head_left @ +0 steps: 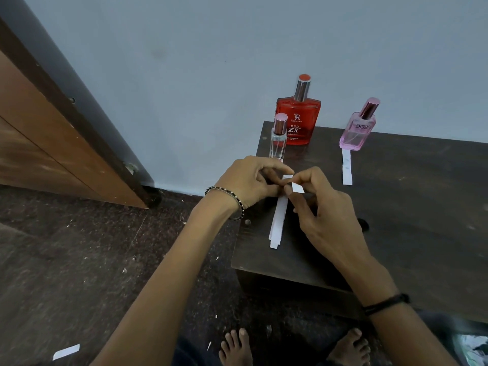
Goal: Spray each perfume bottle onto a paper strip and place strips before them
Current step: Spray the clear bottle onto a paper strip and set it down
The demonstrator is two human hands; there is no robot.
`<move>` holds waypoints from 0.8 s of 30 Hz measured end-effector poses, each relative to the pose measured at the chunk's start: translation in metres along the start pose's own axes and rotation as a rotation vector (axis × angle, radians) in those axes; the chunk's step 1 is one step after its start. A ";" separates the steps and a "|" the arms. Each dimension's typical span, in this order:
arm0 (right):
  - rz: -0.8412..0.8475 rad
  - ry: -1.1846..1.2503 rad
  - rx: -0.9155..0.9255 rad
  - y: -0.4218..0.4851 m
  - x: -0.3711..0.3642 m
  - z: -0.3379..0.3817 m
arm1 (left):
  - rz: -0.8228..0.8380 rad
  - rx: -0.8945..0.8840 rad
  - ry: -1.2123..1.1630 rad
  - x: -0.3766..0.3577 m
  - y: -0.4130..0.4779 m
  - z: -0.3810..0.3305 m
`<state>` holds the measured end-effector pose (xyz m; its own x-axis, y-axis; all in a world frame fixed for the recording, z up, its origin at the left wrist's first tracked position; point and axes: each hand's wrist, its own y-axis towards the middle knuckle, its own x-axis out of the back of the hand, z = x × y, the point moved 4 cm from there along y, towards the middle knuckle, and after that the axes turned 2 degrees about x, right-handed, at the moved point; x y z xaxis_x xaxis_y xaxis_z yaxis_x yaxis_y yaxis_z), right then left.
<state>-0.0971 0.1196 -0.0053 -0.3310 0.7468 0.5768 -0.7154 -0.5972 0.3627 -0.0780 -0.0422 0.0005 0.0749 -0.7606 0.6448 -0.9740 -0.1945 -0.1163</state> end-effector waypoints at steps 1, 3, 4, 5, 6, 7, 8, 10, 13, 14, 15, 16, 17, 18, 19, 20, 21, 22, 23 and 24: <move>0.001 -0.011 0.000 0.000 0.000 -0.001 | 0.000 -0.001 0.006 0.000 0.000 0.000; -0.005 -0.024 -0.009 0.000 0.000 -0.004 | -0.007 -0.001 0.017 0.000 0.000 0.000; -0.010 -0.019 -0.012 0.000 0.000 -0.005 | -0.014 -0.001 0.027 0.000 0.000 0.000; -0.014 -0.008 -0.018 0.000 0.000 -0.005 | -0.022 -0.001 0.037 0.000 0.000 -0.001; -0.014 0.003 -0.029 0.000 0.000 -0.006 | -0.029 -0.001 0.048 0.000 0.000 -0.001; -0.013 0.004 -0.037 0.000 0.000 -0.007 | -0.034 -0.002 0.057 0.000 0.000 -0.001; -0.016 -0.013 -0.033 0.000 0.001 -0.006 | -0.038 -0.002 0.063 -0.001 0.001 -0.002; -0.039 -0.074 0.003 0.001 0.002 -0.004 | -0.045 0.001 0.059 -0.001 0.001 -0.001; -0.071 -0.120 0.041 0.000 0.003 0.000 | -0.054 0.008 0.037 -0.002 0.000 -0.001; -0.071 -0.130 0.036 0.000 0.003 0.000 | -0.062 0.018 0.031 -0.002 0.001 -0.001; -0.068 -0.137 0.024 -0.001 0.003 -0.001 | -0.073 0.036 0.018 -0.002 0.001 0.000; -0.065 -0.137 0.012 -0.001 0.003 -0.002 | -0.087 0.066 -0.010 -0.001 0.001 0.001; -0.064 -0.130 0.000 -0.001 0.003 -0.003 | -0.101 0.105 -0.057 -0.002 0.001 0.003; -0.064 -0.116 -0.010 -0.001 0.003 -0.004 | -0.114 0.148 -0.109 -0.002 0.001 0.005; -0.063 -0.100 -0.018 0.000 0.003 -0.005 | -0.124 0.185 -0.154 -0.003 0.000 0.007; -0.065 -0.082 -0.024 0.000 0.004 -0.006 | -0.135 0.212 -0.187 -0.005 0.000 0.008; -0.069 -0.064 -0.030 0.000 0.004 -0.006 | -0.148 0.231 -0.213 -0.006 0.000 0.009; -0.075 -0.046 -0.036 0.000 0.005 -0.007 | -0.163 0.245 -0.239 -0.006 -0.001 0.009; -0.079 -0.029 -0.040 0.000 0.006 -0.007 | -0.178 0.257 -0.264 -0.007 -0.001 0.009; -0.080 -0.017 -0.041 0.000 0.007 -0.007 | -0.190 0.269 -0.286 -0.007 -0.002 0.009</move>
<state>-0.1037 0.1268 -0.0059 -0.2614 0.7863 0.5599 -0.7640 -0.5230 0.3778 -0.0752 -0.0420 -0.0103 0.3403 -0.8293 0.4432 -0.8495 -0.4732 -0.2333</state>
